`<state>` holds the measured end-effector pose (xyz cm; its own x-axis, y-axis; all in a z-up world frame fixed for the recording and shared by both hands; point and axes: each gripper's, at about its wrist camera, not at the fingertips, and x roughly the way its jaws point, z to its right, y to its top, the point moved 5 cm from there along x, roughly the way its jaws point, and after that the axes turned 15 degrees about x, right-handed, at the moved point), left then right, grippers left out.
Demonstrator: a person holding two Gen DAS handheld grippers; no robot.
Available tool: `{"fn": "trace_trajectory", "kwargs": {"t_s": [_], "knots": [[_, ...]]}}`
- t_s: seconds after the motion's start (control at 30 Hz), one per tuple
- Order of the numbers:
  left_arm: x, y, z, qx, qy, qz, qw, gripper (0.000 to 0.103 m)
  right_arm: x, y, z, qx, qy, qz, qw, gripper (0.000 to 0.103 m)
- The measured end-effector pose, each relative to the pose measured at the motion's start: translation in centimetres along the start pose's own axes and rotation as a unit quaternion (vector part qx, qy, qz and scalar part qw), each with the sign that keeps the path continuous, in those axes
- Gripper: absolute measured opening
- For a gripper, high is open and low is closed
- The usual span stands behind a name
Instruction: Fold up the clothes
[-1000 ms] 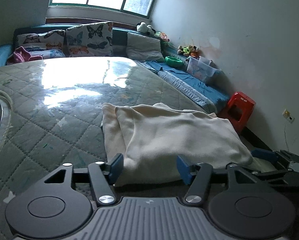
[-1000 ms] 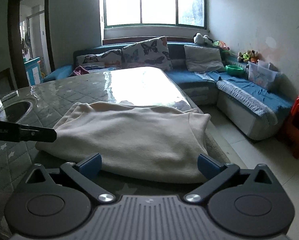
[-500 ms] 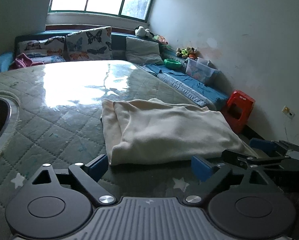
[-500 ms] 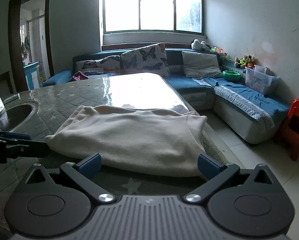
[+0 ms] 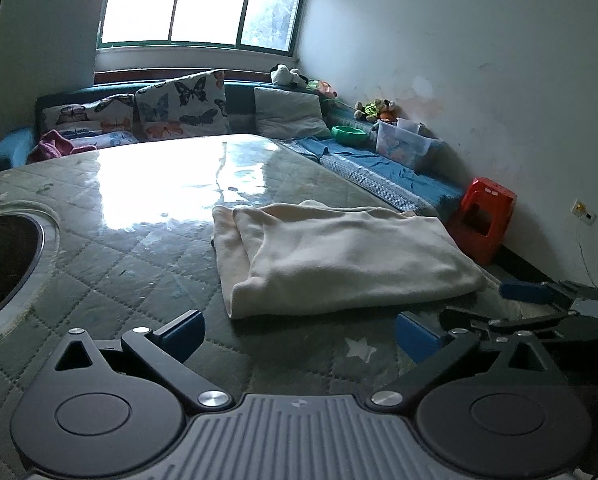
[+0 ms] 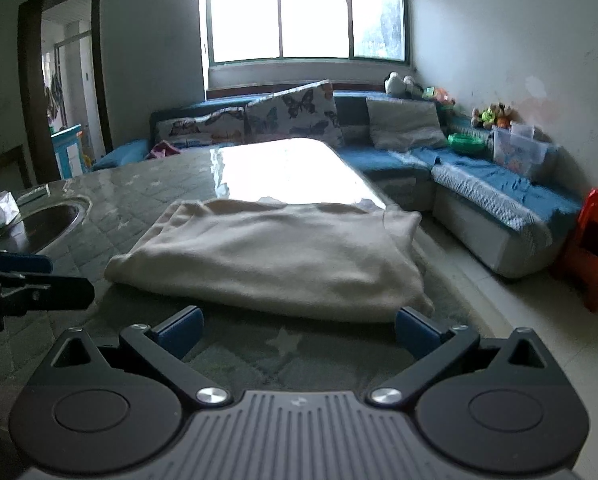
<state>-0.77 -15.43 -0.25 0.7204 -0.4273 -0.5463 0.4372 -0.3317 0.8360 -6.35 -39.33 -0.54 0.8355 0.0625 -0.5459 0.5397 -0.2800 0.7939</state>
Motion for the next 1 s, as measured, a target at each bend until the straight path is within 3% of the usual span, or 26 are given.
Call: {"fn": "trace_trajectory", "kwargs": {"t_s": [1.0], "knots": [[-1.5,-1.7,1.4,0.017,0.013,-0.005,0.9998,0.103,-0.3,-3.2,-1.1,-0.019,-0.019,-0.037,0.999,0.103]]}}
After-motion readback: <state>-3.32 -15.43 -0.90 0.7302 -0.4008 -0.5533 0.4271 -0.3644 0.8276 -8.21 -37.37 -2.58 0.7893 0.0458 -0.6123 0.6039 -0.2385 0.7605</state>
